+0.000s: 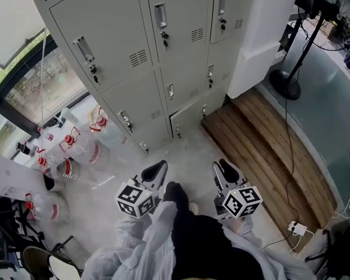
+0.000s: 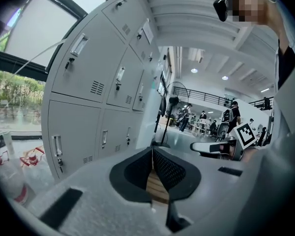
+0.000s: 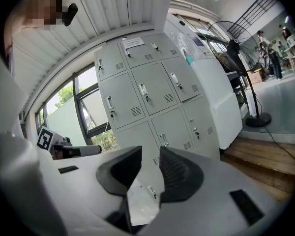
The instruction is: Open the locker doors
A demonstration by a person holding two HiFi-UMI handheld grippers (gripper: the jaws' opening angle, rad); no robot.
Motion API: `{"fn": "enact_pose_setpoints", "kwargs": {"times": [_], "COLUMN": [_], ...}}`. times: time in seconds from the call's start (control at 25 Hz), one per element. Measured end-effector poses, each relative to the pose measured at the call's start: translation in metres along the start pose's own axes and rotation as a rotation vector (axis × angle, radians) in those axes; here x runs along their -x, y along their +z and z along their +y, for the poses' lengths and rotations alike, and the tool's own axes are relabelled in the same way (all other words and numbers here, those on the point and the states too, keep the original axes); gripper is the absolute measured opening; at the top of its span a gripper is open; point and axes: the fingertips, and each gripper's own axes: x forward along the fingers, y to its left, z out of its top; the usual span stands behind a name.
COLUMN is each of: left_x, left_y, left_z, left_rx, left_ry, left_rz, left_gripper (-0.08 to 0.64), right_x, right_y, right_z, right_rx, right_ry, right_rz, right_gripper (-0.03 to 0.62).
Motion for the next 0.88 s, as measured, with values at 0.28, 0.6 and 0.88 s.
{"fn": "enact_pose_setpoints", "kwargs": {"times": [0.28, 0.6, 0.88], "left_x": [0.004, 0.003, 0.026], "left_y": [-0.007, -0.002, -0.008], "left_z": [0.011, 0.04, 0.083], "left_rx": [0.019, 0.063, 0.111], "left_ry": [0.03, 0.088, 0.193], "left_rz": [0.017, -0.012, -0.018], "left_gripper": [0.009, 0.009, 0.009], "right_x": [-0.011, -0.046, -0.103], "right_y": [-0.009, -0.007, -0.017], "right_z": [0.0, 0.004, 0.038], "right_rx": [-0.011, 0.002, 0.032], "right_ry": [0.007, 0.056, 0.173], "right_rz": [0.022, 0.072, 0.158], "right_gripper": [0.095, 0.095, 0.095]}}
